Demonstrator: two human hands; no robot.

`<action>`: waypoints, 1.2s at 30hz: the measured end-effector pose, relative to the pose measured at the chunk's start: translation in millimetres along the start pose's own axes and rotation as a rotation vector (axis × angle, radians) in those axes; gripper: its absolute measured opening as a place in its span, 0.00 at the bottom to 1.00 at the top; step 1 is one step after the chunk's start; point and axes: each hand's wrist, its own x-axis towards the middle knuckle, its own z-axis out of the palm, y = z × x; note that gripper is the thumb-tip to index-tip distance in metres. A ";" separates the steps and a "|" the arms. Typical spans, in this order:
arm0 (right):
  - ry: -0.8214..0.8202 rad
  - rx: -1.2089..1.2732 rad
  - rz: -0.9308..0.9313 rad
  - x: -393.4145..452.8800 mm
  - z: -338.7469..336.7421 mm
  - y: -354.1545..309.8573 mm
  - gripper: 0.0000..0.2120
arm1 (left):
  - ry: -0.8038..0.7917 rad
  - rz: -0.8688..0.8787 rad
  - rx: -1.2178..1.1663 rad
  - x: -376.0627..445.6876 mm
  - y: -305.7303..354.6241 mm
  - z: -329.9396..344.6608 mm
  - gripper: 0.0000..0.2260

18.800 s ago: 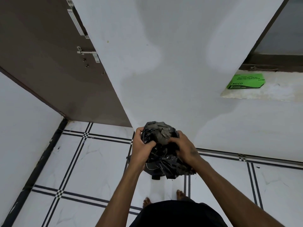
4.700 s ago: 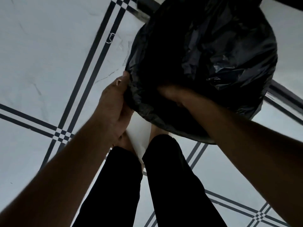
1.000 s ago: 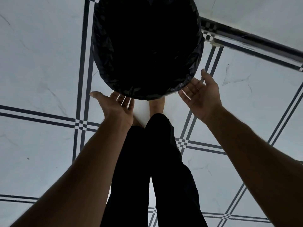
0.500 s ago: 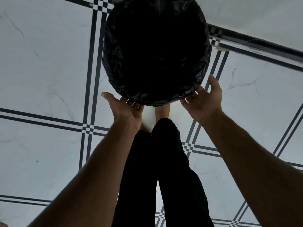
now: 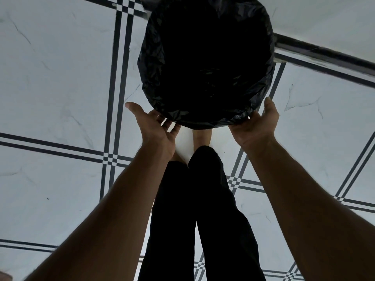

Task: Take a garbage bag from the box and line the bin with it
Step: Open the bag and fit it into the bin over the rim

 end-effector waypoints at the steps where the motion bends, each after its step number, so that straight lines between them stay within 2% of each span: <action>1: 0.010 -0.006 0.002 1.5 -0.5 -1.0 0.25 | -0.017 -0.002 -0.006 1.3 1.5 0.3 0.39; 5: 0.111 -0.141 -0.017 3.2 -1.8 -5.8 0.21 | -0.062 -0.003 0.047 6.8 6.1 3.1 0.35; 8: 0.169 -0.221 -0.059 6.5 -2.6 -11.9 0.15 | 0.033 0.039 0.221 12.9 12.6 8.9 0.28; 11: 0.198 -0.353 -0.141 7.3 1.8 -21.6 0.14 | 0.199 0.232 0.418 21.3 27.7 11.8 0.12; 13: 0.249 -0.522 -0.223 8.8 7.3 -30.1 0.12 | 0.257 0.393 0.490 20.3 36.2 16.0 0.09; 15: 0.265 -0.673 -0.301 10.3 10.3 -35.7 0.08 | 0.199 0.458 0.447 14.0 43.7 24.0 0.07; 16: 0.264 -0.739 -0.338 11.3 10.0 -37.6 0.08 | 0.147 0.456 0.453 12.1 46.2 28.6 0.06; 19: 0.221 -0.824 -0.376 12.3 4.3 -42.3 0.11 | 0.055 0.440 0.579 12.5 50.2 31.5 0.13; 23: 0.067 -0.657 -0.173 15.7 -3.6 -51.9 0.08 | 0.006 0.412 0.686 21.9 55.5 22.7 0.11; 25: 0.033 -0.613 -0.120 18.6 -6.5 -55.0 0.02 | -0.023 0.373 0.682 25.1 57.2 18.4 0.11; 28: 0.008 -0.616 -0.164 26.9 -4.9 -62.6 0.08 | -0.076 0.262 0.658 29.3 63.7 12.7 0.08; 31: 0.004 -0.695 -0.218 28.7 -0.6 -72.2 0.07 | -0.114 0.133 0.622 35.4 70.6 11.1 0.10; 36: -0.029 -0.746 -0.249 16.4 -2.5 -79.1 0.13 | -0.073 0.104 0.593 34.4 69.7 14.5 0.10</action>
